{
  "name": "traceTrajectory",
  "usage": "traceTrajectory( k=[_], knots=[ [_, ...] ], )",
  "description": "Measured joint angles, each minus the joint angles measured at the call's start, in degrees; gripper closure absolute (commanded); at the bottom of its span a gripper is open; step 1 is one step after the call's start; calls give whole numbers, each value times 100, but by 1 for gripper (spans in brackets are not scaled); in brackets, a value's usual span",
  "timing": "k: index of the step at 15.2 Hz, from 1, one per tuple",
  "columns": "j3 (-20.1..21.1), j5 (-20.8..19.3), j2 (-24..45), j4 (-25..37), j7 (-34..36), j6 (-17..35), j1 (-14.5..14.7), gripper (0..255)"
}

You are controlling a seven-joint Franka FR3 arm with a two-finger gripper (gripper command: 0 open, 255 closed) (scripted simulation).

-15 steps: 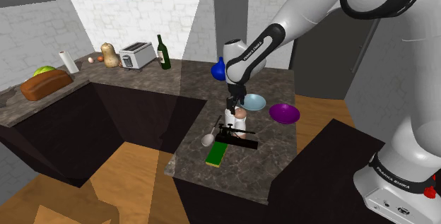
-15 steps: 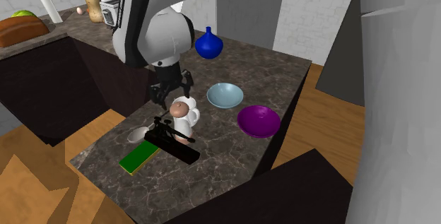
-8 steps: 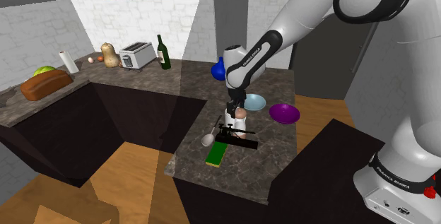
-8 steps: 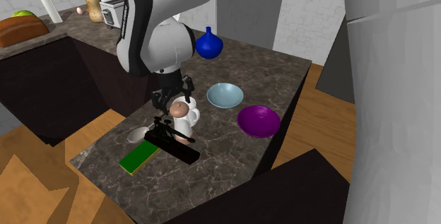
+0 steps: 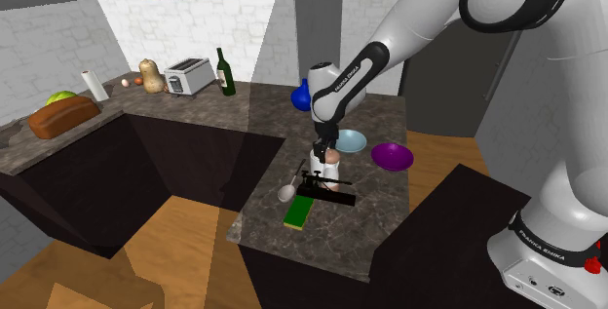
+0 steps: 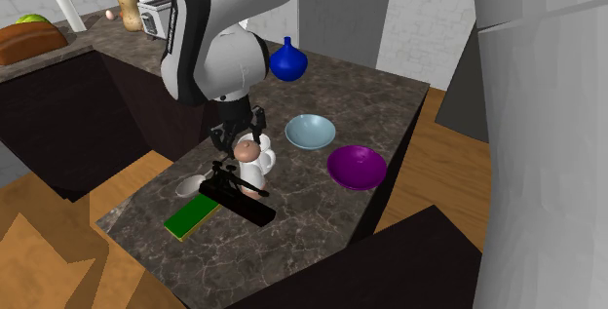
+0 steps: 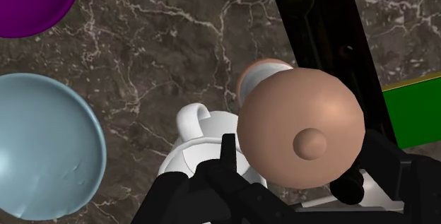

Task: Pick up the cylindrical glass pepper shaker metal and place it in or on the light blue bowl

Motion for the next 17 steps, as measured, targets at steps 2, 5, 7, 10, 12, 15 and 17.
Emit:
traceTrajectory(
  k=[2,5,7,10,12,15,17],
  knots=[
    [0,0,1,1,0,0,0,255],
    [0,0,2,3,-1,-1,0,255],
    [0,0,2,2,0,1,0,255],
    [9,12,-135,-29,-10,-108,-8,255],
    [15,21,-234,-39,-17,-197,-14,255],
    [27,39,-420,-59,-27,-361,-20,255],
    [34,50,-530,-32,-37,-498,-26,255]
  ],
)
